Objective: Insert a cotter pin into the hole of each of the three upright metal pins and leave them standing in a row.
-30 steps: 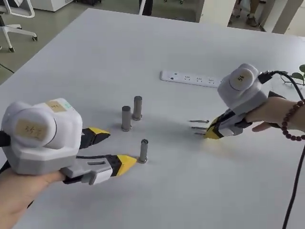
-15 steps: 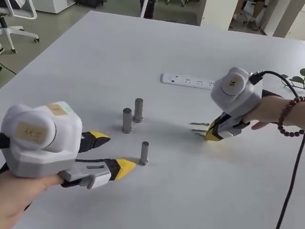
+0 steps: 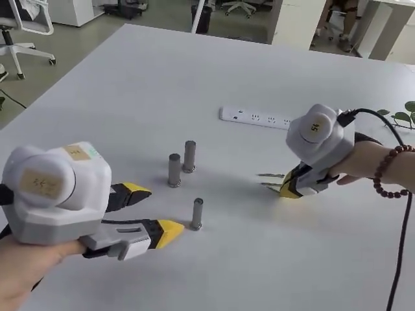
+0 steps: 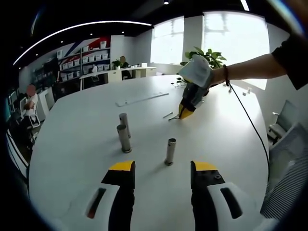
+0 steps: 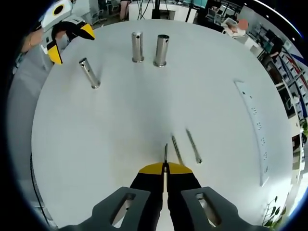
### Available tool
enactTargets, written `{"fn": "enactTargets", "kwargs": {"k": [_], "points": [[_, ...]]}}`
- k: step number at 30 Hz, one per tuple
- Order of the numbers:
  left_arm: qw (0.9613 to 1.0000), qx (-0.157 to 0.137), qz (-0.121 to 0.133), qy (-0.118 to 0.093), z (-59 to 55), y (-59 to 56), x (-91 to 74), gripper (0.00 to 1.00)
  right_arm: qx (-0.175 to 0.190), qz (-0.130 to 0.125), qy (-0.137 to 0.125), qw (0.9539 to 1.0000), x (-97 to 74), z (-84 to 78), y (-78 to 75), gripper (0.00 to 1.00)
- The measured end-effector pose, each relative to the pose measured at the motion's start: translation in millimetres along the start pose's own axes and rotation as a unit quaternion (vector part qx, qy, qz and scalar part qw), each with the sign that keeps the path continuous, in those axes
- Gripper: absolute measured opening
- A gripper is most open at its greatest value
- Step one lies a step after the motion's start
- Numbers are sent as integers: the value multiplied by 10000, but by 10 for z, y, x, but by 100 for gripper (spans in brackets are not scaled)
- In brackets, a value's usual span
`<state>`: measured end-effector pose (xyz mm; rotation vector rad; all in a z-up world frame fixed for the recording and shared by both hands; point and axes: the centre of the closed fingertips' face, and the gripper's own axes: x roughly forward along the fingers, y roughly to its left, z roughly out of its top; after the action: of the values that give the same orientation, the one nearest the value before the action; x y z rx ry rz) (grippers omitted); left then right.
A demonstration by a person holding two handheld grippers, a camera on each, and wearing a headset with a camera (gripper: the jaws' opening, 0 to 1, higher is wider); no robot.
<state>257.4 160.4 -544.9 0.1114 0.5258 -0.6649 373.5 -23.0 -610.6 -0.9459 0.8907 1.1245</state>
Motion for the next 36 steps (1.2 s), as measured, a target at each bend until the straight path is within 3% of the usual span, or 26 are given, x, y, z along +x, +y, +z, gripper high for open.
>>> {"fn": "enactTargets", "kwargs": {"k": [7,18,28,36], "points": [[10000,-45,-22,-47,73,-27,-40,44,-266,-120,-231,9993,-146,161,110,0],[9998,-92,-172,-2,168,-150,-38,42,-929,-146,-578,9939,-325,451,455,0],[9987,-252,-433,92,183,-325,-10,37,-1627,-155,-892,9825,-527,750,732,0],[9949,-721,-702,50,218,-461,-12,30,-1997,-268,-1240,9716,-690,1017,917,0]]}}
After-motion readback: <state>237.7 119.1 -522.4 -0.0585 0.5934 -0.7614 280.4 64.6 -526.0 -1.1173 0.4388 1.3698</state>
